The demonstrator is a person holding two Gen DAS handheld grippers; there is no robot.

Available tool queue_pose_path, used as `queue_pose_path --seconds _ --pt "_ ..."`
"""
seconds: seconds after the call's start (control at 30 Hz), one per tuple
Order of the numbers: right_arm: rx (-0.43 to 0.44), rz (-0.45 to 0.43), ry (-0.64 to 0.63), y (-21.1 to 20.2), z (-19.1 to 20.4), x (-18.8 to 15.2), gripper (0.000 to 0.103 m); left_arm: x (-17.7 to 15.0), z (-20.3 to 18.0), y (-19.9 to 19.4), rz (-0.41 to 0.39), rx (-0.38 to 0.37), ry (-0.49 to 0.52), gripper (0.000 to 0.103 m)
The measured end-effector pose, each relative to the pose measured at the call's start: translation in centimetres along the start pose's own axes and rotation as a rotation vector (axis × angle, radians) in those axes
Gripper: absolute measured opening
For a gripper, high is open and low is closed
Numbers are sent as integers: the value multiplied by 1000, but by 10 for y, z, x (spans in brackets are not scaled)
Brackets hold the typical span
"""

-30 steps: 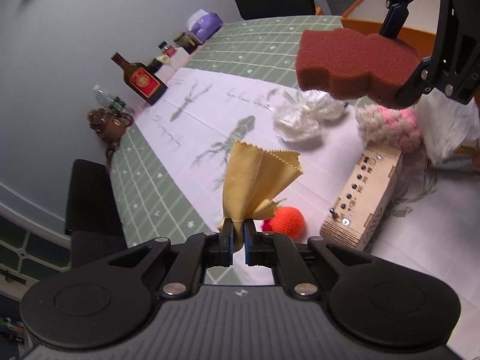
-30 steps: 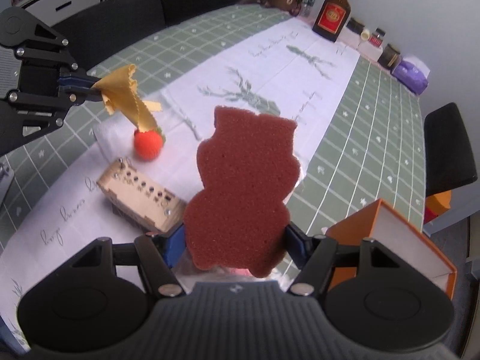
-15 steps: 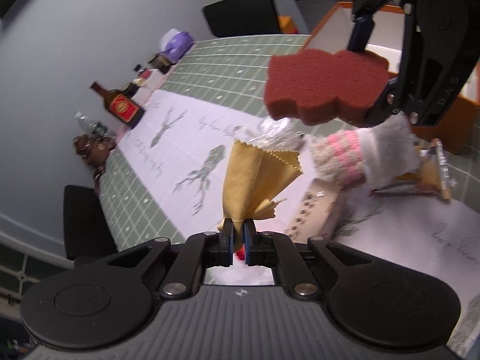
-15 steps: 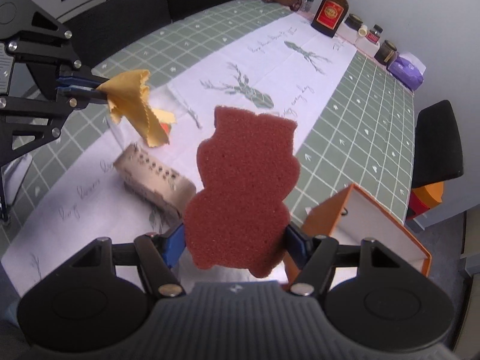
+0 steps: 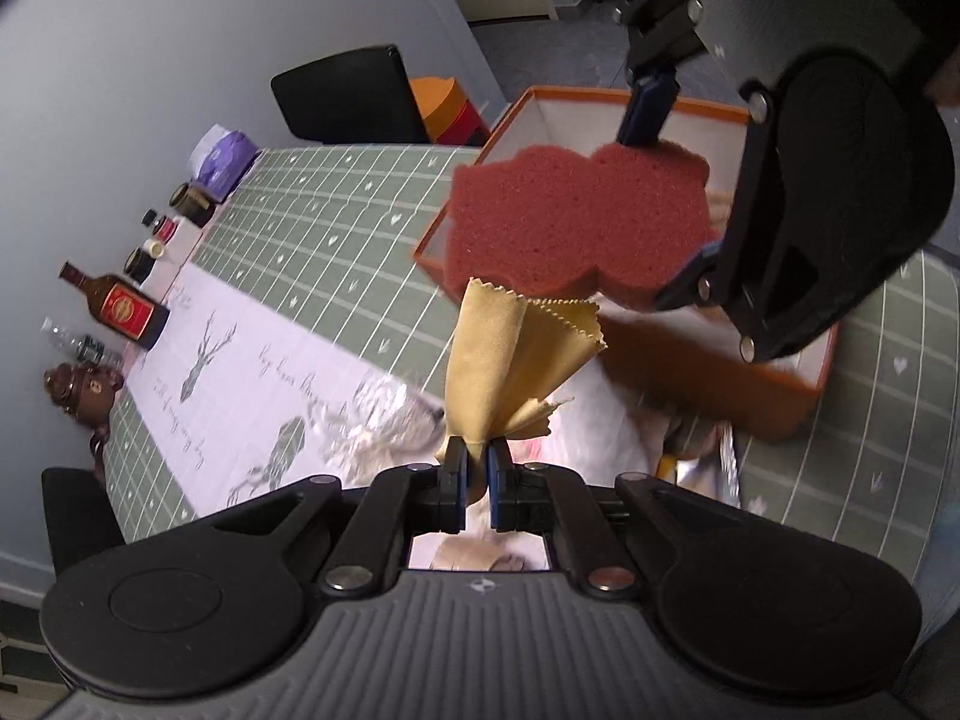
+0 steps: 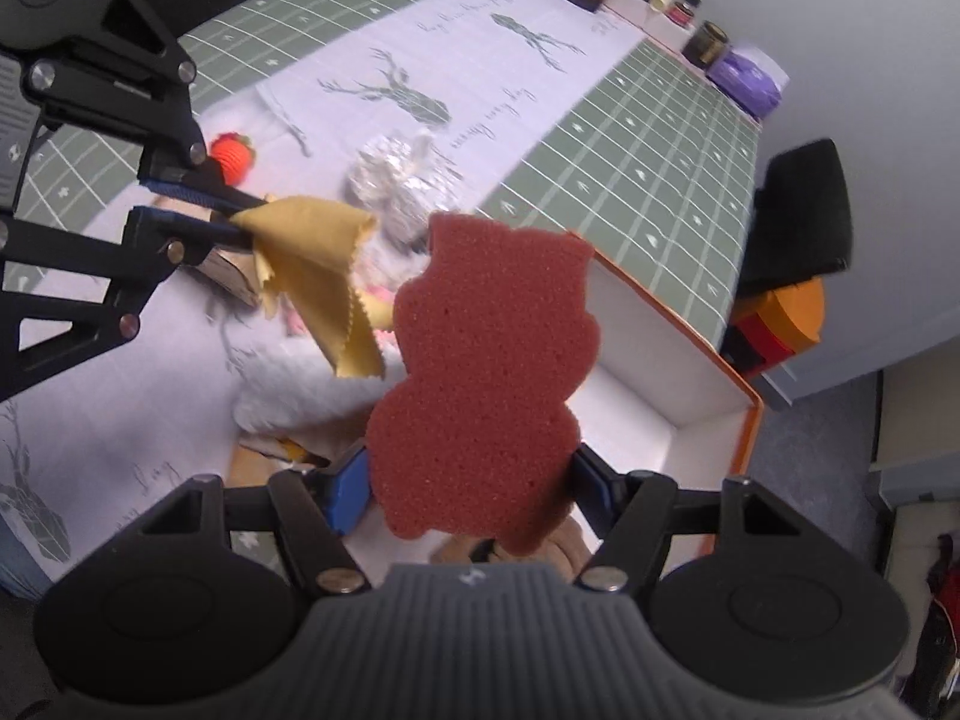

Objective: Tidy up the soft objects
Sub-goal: 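Carry the cloth and sponge into the orange box and open both tools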

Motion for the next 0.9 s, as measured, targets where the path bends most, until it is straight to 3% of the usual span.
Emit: queue_pose_path --seconds 0.23,0.37,0.9 --pt "-46 52 60 11 -42 -34 68 42 -19 30 -54 -42 -3 7" --pt "-55 74 104 23 -62 -51 68 55 -29 57 -34 -61 -22 7" --pt "-36 152 149 96 -89 -76 69 58 -47 133 7 -101 -30 7"
Point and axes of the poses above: each gripper's, at about its wrist camera, not at the fingertips, and y roughly the way its jaws point, z to its left, x to its top, the point moved 2 cm from there along y, roughly the way its jaws point, and after that the axes turned 11 degrees about -z, right-handed, at the moved point
